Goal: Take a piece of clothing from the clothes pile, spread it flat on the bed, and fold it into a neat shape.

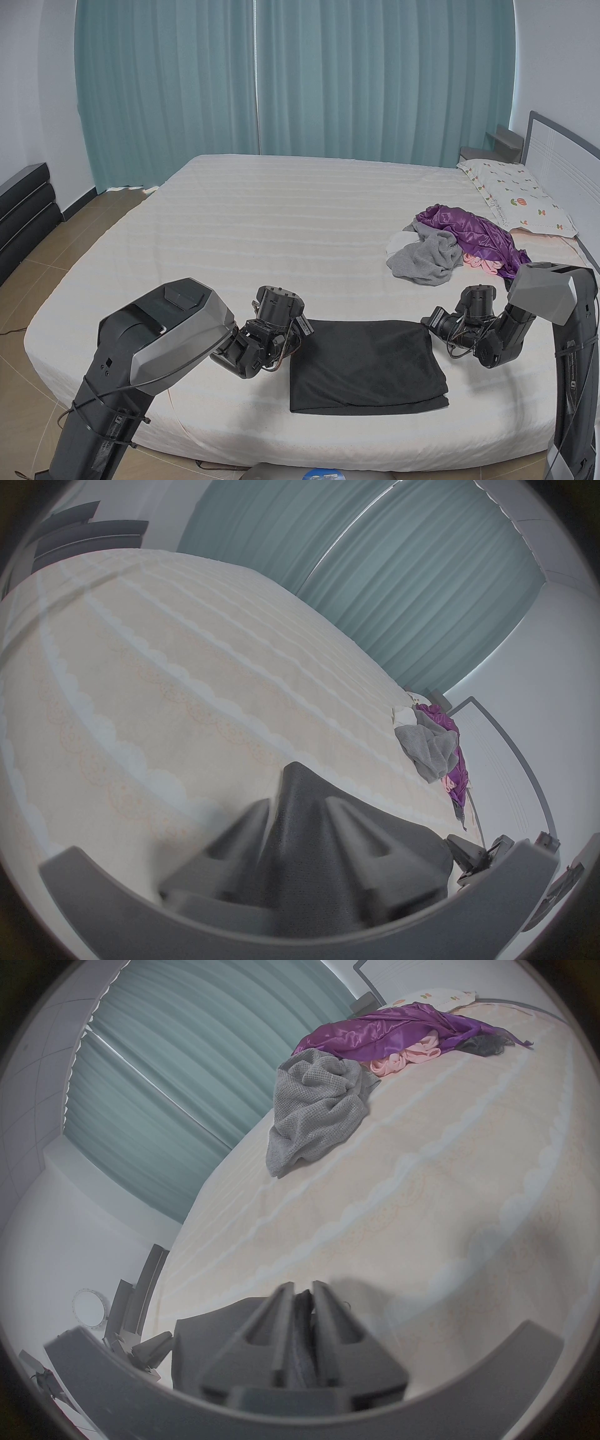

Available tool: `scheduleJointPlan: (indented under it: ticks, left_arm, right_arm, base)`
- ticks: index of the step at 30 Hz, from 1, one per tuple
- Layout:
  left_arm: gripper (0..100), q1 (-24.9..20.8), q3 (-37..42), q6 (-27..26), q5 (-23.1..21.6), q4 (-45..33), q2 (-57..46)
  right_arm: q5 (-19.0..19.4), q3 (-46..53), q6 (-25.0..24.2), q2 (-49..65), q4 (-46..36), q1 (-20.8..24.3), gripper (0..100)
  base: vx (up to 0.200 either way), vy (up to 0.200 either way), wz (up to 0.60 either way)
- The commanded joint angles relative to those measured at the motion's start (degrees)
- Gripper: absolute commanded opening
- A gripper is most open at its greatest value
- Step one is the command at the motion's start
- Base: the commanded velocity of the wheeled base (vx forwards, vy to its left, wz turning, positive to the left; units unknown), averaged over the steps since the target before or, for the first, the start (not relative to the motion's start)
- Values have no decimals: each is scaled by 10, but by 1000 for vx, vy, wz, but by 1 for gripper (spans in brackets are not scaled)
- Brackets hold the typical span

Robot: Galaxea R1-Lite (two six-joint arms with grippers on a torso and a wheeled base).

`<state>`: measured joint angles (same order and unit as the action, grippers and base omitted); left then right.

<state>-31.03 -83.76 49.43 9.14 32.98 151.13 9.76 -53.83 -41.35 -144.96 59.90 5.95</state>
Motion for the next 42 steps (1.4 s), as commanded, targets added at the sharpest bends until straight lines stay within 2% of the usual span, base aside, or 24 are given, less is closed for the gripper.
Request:
scheduleJointPlan:
  ticks: [1,3,6,8,10,12,13,17,22,27,28,37,42]
  left_arm:
    - [100,0,1,2,0,2,-1]
    - [100,1,2,4,-1,2,-2]
    - [100,4,10,29,1,4,-20]
    - [100,5,15,43,2,4,-28]
    - [100,15,52,87,-2,10,-64]
    - [100,21,71,93,-3,11,-77]
    - [100,32,107,95,-4,16,-97]
    - [100,47,203,99,-7,56,-138]
    - [100,64,301,99,-12,136,-181]
    - [100,69,337,99,-33,141,-193]
    - [100,69,337,99,-33,141,-193]
    - [100,82,338,98,-36,145,-181]
    - [100,82,338,98,-35,146,-176]
  right_arm:
    - [4,8,-8,14,2,-1,100]
    - [4,13,-13,24,2,-2,100]
    - [11,69,-53,79,8,-5,100]
    - [15,90,-54,92,14,-5,100]
    - [32,173,-52,129,47,-3,100]
    - [40,206,-51,139,57,-1,100]
    - [53,264,-46,149,74,2,100]
    - [67,363,3,143,132,2,100]
    - [67,401,18,129,177,10,100]
    - [62,405,29,117,178,19,100]
    - [62,405,29,116,178,19,0]
    - [51,432,92,110,177,10,0]
    - [46,439,96,123,180,6,0]
  base:
    - [0,0,0]
    - [0,0,0]
    - [0,0,0]
    - [0,0,0]
    - [0,0,0]
    - [0,0,0]
    - [0,0,0]
    - [0,0,0]
    - [0,0,0]
    - [0,0,0]
    - [0,0,0]
    - [0,0,0]
    - [0,0,0]
